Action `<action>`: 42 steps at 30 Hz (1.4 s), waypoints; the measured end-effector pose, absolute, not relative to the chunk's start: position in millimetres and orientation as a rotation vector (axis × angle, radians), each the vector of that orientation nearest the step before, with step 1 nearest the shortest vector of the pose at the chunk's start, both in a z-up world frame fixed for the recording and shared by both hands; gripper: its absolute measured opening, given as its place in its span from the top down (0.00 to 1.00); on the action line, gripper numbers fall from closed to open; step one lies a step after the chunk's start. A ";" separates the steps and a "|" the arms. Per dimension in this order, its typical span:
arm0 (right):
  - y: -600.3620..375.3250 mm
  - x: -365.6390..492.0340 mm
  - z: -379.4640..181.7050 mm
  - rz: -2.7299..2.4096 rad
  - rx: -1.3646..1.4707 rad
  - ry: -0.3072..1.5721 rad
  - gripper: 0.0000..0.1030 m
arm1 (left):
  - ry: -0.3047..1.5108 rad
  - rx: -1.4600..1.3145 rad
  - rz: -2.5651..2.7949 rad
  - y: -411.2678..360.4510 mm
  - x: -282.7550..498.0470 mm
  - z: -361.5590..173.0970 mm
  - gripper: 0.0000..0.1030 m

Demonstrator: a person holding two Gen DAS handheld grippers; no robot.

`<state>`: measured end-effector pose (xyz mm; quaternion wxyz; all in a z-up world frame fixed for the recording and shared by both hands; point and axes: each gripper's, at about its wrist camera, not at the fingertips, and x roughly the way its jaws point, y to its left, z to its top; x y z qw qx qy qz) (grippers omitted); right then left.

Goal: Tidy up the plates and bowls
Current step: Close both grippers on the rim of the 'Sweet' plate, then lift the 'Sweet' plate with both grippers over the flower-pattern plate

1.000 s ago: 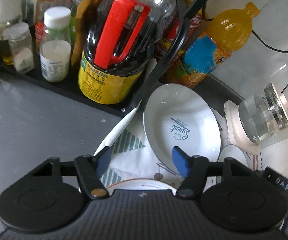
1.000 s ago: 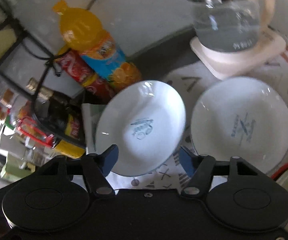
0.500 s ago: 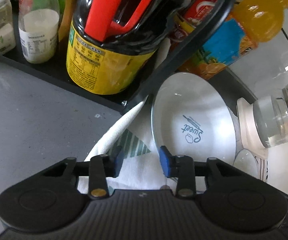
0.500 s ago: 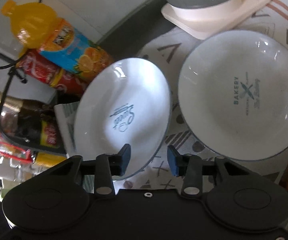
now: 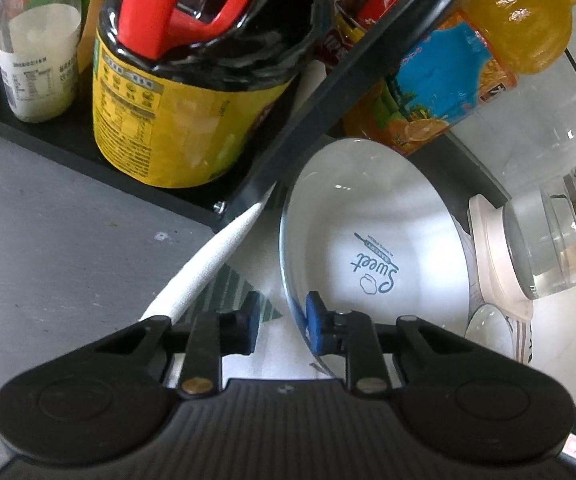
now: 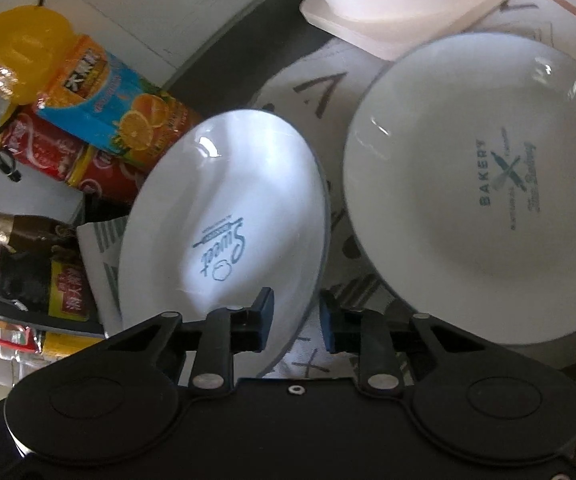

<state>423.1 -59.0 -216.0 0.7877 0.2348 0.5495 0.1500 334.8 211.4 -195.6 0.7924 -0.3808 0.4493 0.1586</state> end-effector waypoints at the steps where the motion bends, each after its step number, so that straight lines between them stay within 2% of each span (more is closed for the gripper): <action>1: -59.1 423.7 -218.4 0.315 0.513 1.188 0.83 | 0.964 -0.826 0.340 211.2 335.0 -196.9 0.80; 4: -57.7 425.4 -221.0 0.322 0.525 1.179 0.88 | 0.947 -0.852 0.335 211.3 335.4 -200.8 0.85; 8: -55.5 426.6 -222.3 0.318 0.538 1.172 0.89 | 0.923 -0.916 0.330 213.2 332.8 -207.7 0.90; 9: -56.8 426.4 -223.1 0.319 0.550 1.171 0.89 | 0.917 -0.929 0.324 213.4 332.3 -208.2 0.94; 29: -64.7 405.9 -187.4 0.436 0.495 1.066 0.89 | 0.825 -0.928 0.359 203.1 291.9 -167.5 0.94; 42: -81.3 377.4 -167.8 0.525 0.462 1.067 0.88 | 0.791 -0.924 0.425 175.7 246.5 -143.7 0.94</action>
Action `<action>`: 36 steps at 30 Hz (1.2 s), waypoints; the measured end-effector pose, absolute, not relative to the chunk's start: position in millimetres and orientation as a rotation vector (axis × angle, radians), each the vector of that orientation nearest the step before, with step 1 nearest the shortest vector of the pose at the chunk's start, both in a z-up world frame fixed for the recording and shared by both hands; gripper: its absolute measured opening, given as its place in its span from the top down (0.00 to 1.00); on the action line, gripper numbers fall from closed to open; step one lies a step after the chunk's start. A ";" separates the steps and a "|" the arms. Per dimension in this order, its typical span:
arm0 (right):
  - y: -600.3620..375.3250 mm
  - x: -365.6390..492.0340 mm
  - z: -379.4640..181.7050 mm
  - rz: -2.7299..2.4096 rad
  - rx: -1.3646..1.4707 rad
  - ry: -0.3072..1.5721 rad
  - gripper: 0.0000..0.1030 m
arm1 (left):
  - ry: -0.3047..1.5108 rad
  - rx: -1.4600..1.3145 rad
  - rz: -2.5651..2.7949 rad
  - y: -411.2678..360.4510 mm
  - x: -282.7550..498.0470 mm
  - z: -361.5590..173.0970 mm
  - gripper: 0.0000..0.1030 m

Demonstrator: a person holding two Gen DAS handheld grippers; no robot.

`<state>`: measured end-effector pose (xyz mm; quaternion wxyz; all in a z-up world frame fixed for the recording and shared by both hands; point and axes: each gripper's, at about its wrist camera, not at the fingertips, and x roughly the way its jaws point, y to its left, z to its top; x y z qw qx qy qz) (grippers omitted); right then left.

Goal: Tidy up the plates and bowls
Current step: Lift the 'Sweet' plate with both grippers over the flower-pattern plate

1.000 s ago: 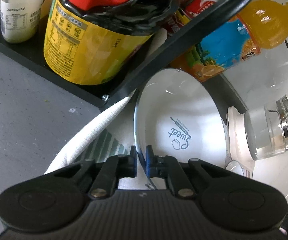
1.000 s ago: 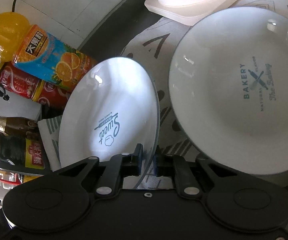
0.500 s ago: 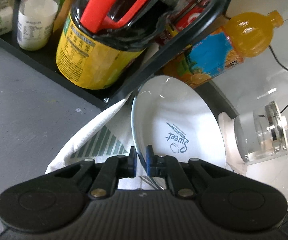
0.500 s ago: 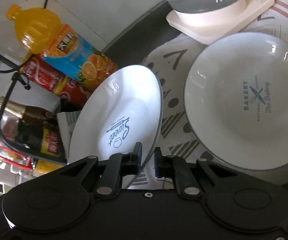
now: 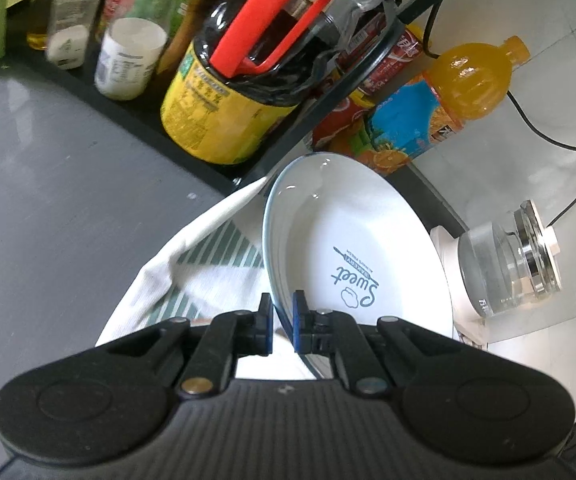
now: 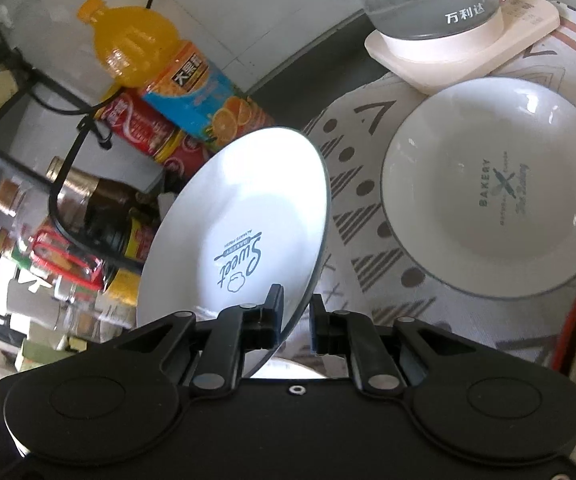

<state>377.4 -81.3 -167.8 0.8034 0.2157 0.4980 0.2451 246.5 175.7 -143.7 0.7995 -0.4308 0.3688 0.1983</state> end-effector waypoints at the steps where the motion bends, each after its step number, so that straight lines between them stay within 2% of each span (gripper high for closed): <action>1: -82.9 374.9 -167.1 0.529 0.461 1.068 0.88 | 0.788 -0.923 0.431 172.8 242.2 -141.9 0.94; 20: -100.5 315.6 -158.5 0.631 0.387 1.071 0.88 | 0.754 -0.923 0.504 141.1 165.9 -131.8 0.94; 36: -122.7 273.9 -162.3 0.647 0.294 1.078 0.87 | 0.789 -0.946 0.517 106.8 121.6 -153.3 0.93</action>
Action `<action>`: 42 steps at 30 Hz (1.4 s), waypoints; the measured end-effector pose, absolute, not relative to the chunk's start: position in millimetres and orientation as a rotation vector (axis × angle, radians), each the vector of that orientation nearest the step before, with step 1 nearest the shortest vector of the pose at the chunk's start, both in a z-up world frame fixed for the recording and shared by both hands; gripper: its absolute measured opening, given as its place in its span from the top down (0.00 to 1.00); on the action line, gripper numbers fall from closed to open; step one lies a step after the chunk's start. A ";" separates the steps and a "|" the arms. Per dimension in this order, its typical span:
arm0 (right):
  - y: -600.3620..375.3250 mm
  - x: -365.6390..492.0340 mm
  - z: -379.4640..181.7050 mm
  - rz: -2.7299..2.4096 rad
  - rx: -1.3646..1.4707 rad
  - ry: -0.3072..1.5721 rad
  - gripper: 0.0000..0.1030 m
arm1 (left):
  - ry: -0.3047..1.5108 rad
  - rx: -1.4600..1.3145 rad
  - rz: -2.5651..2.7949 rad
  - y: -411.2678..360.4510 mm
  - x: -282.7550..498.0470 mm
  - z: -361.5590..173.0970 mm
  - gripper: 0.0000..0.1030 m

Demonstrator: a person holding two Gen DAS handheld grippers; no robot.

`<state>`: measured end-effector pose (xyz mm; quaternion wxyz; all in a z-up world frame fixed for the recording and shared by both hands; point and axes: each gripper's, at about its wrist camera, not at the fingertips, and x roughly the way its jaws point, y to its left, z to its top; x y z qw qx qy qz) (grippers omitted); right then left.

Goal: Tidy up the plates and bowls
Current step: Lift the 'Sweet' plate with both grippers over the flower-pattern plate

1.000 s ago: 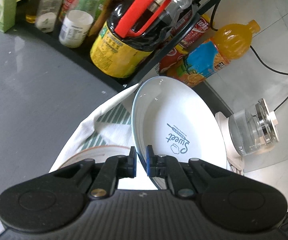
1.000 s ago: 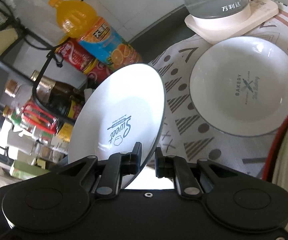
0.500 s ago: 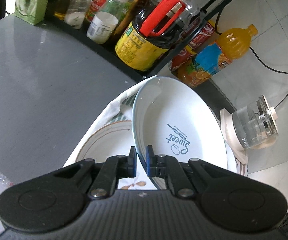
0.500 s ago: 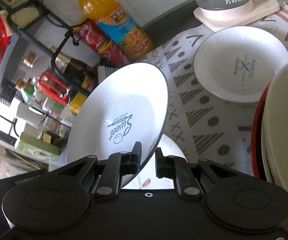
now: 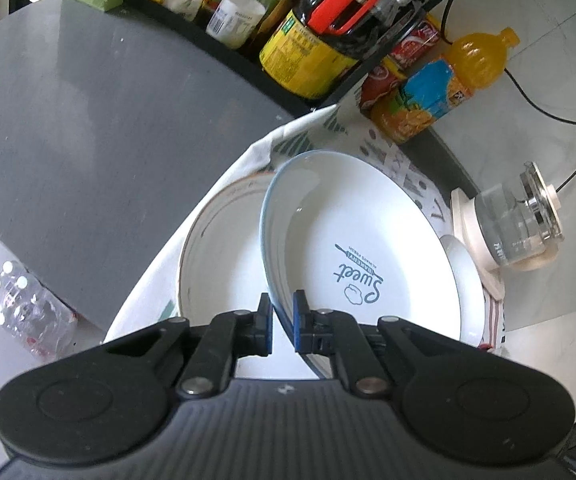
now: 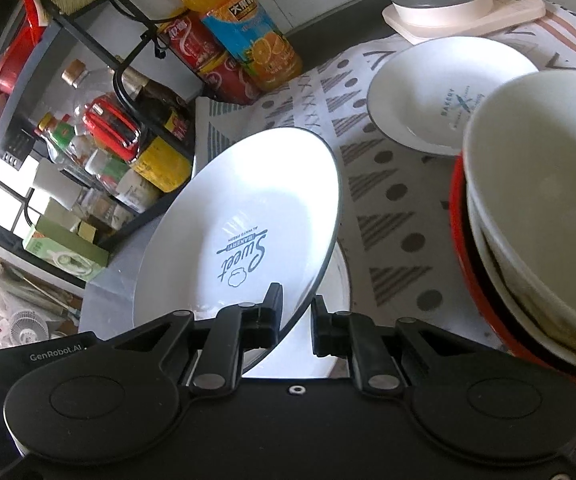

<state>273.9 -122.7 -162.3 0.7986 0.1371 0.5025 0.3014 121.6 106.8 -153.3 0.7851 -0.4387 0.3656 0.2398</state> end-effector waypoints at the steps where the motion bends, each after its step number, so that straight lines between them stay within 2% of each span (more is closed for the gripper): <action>1: -123.9 272.1 -162.8 0.645 0.290 1.079 0.87 | 0.790 -0.950 0.518 105.8 120.6 -154.3 0.93; 23: -129.1 260.2 -168.6 0.613 0.208 1.082 0.87 | 0.864 -0.968 0.543 93.1 113.2 -174.4 0.90; 42: -125.8 255.7 -170.9 0.587 0.188 1.077 0.88 | 0.937 -0.868 0.552 93.8 125.2 -168.6 0.87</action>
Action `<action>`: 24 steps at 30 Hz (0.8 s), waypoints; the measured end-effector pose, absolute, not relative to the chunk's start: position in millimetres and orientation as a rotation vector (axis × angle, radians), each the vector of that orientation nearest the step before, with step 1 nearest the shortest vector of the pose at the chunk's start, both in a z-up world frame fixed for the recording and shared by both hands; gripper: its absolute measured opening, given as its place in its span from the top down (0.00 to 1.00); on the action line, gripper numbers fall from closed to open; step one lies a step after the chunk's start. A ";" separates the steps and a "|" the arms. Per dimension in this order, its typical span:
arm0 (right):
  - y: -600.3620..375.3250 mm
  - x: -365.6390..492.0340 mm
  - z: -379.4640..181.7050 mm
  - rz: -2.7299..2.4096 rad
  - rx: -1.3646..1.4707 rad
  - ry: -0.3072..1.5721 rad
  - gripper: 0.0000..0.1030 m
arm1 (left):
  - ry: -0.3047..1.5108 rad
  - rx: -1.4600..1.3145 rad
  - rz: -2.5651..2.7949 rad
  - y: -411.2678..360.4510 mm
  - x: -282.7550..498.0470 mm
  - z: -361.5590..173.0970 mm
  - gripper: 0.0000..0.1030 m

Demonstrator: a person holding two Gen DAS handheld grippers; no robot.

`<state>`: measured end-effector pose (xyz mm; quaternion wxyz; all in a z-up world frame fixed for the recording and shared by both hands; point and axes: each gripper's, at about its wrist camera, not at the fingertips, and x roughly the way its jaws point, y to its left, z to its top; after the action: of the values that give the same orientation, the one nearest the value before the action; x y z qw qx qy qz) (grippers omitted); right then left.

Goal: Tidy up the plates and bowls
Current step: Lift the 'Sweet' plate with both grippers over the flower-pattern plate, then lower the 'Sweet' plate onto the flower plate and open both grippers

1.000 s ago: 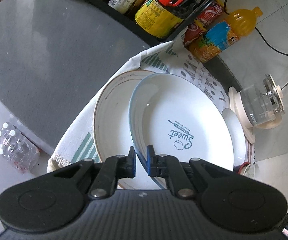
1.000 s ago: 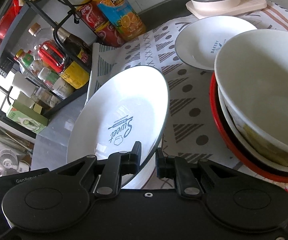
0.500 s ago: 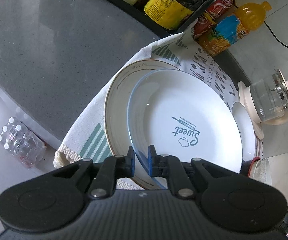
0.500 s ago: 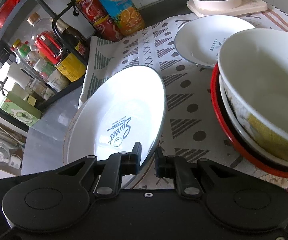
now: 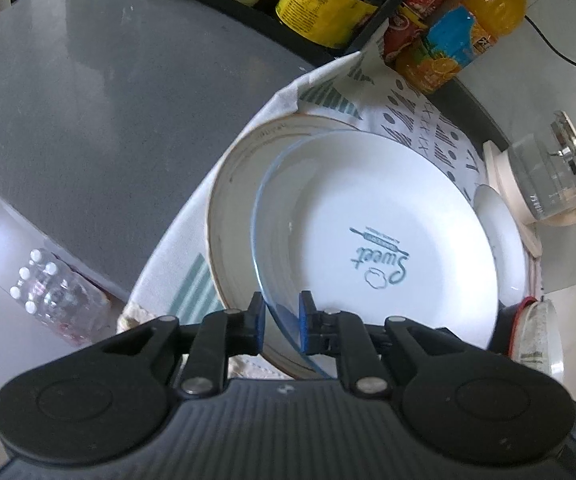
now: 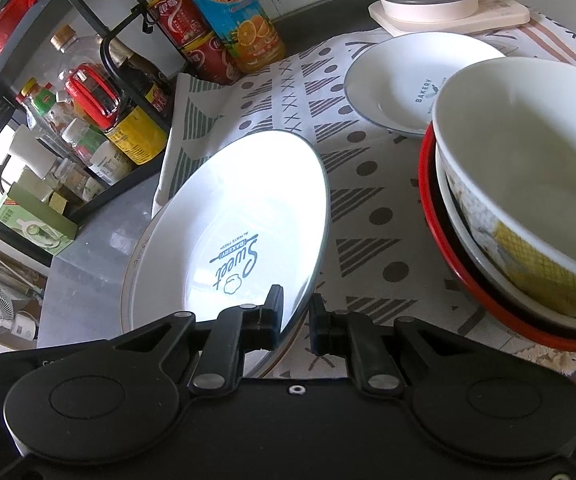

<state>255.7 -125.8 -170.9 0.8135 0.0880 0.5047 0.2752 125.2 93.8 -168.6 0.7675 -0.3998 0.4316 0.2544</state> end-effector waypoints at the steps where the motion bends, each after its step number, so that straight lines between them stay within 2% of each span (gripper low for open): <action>1: -125.9 255.6 -170.9 0.585 0.186 1.077 0.88 | 0.937 -0.849 0.563 94.8 125.9 -165.9 0.87; 3: -127.0 255.3 -170.9 0.579 0.183 1.073 0.89 | 0.931 -0.835 0.570 98.2 126.9 -162.4 0.85; 13: -129.1 255.0 -172.2 0.563 0.197 1.078 0.90 | 0.852 -0.768 0.621 114.4 125.8 -145.9 0.60; 24: -122.7 254.9 -178.1 0.565 0.181 1.107 0.91 | 0.870 -0.789 0.678 123.3 120.6 -161.4 0.59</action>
<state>254.9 -122.7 -178.1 0.8092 0.0846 0.5179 0.2641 120.6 123.3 -161.4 0.7788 -0.3650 0.4023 0.3138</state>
